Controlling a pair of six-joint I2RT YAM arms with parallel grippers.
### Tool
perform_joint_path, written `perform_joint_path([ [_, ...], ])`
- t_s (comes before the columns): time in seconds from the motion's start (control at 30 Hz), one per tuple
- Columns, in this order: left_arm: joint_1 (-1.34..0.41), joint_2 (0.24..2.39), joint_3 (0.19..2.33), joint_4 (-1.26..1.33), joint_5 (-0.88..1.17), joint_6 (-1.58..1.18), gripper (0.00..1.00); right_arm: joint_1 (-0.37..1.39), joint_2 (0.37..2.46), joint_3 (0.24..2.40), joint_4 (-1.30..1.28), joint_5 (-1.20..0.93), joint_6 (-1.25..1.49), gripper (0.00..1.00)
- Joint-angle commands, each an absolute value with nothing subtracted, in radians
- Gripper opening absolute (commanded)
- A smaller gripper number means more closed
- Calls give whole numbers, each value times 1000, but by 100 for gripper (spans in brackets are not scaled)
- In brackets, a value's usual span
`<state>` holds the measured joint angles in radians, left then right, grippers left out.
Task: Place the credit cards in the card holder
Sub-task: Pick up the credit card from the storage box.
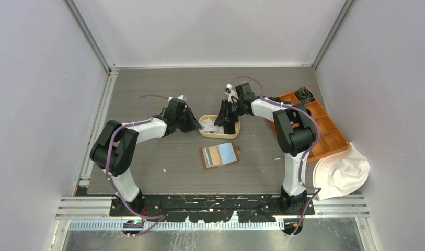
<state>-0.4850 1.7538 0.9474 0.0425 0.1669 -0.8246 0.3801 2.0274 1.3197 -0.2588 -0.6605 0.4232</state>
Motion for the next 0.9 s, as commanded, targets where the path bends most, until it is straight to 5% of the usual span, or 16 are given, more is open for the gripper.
perform_joint_path([
  [0.0,-496,1721,944,34,170,-836,3,394,1940,1319,-202,-731,428,29],
  [0.63,-508,1726,973,20,177,-843,5,398,1998,1352,-218,-692,465,24],
  [0.87,-507,1717,974,20,179,-845,9,388,1989,1374,-250,-673,448,8],
])
